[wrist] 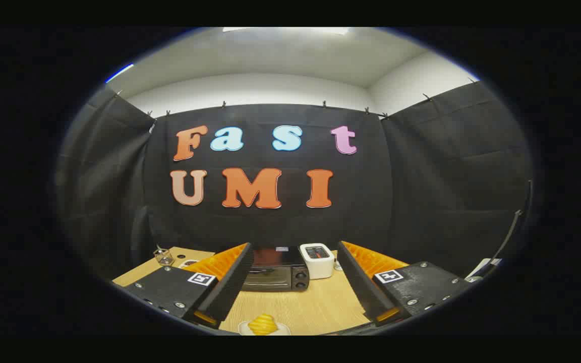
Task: Open the toaster oven, put the food inside, and close the toaster oven door.
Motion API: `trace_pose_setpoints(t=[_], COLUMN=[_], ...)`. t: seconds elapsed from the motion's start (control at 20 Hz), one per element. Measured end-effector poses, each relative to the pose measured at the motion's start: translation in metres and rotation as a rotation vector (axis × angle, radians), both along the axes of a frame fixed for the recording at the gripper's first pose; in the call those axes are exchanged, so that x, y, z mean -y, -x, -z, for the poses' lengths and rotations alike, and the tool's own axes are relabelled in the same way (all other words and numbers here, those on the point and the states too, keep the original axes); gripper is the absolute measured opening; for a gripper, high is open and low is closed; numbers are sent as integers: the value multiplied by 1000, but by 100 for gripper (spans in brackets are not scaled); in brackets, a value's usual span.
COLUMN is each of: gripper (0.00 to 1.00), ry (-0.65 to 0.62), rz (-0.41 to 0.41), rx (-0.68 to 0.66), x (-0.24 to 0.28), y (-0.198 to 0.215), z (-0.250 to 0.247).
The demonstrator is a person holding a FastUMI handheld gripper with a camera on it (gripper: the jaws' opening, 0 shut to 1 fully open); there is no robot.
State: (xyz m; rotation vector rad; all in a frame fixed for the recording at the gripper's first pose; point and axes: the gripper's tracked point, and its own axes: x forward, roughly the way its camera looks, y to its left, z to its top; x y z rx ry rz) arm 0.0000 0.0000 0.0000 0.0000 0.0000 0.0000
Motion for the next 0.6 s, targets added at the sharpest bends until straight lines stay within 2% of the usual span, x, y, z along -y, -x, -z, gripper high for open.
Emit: trace_pose_setpoints(t=[0.6], gripper=[99], ry=[7], rz=[3], rx=[-15], x=[-1], y=[-12], z=[8])
